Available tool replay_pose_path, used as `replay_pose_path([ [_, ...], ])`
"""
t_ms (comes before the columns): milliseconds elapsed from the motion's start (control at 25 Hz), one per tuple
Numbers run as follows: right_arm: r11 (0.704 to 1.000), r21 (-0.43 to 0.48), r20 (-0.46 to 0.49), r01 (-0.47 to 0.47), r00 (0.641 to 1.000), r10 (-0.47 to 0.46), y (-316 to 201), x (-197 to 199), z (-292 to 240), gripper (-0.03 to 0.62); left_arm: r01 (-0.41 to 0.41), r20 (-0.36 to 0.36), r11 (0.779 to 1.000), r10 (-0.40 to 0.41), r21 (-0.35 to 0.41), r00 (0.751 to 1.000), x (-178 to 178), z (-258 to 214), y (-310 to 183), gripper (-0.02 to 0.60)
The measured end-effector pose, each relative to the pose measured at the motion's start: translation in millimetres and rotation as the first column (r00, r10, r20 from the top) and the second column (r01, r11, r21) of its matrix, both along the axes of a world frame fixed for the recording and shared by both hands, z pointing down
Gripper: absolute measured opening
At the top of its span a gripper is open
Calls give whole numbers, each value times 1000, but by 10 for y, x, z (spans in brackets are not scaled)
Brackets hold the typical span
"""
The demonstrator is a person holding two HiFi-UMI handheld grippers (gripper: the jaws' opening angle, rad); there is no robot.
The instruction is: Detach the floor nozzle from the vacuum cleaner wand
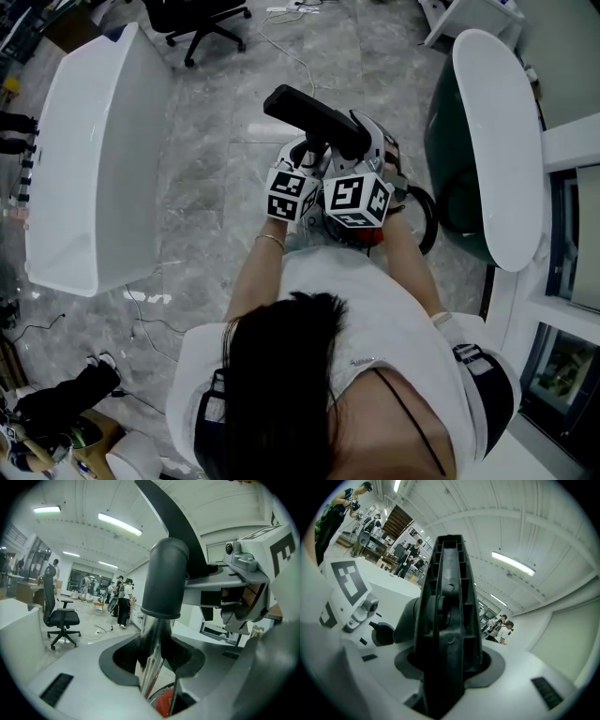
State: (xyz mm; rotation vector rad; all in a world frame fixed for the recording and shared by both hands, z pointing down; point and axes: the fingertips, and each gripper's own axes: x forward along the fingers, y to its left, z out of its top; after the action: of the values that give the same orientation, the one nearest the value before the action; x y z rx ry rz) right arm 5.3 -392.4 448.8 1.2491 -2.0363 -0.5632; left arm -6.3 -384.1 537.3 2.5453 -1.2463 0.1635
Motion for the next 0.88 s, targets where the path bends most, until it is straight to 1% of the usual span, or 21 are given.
replay_pose_path([
  [360, 999, -23, 0, -24, 1000, 24, 38, -10, -6, 192, 1, -3, 1000, -1, -5, 1000, -17, -9, 24, 150],
  [720, 998, -59, 45, -23, 999, 26, 58, -31, 34, 193, 4, -7, 1000, -4, -13, 1000, -46, 1, 38, 150],
  [880, 997, -73, 24, -32, 999, 34, 49, 20, 31, 195, -11, -8, 1000, 11, -8, 1000, 7, 3, 31, 150],
])
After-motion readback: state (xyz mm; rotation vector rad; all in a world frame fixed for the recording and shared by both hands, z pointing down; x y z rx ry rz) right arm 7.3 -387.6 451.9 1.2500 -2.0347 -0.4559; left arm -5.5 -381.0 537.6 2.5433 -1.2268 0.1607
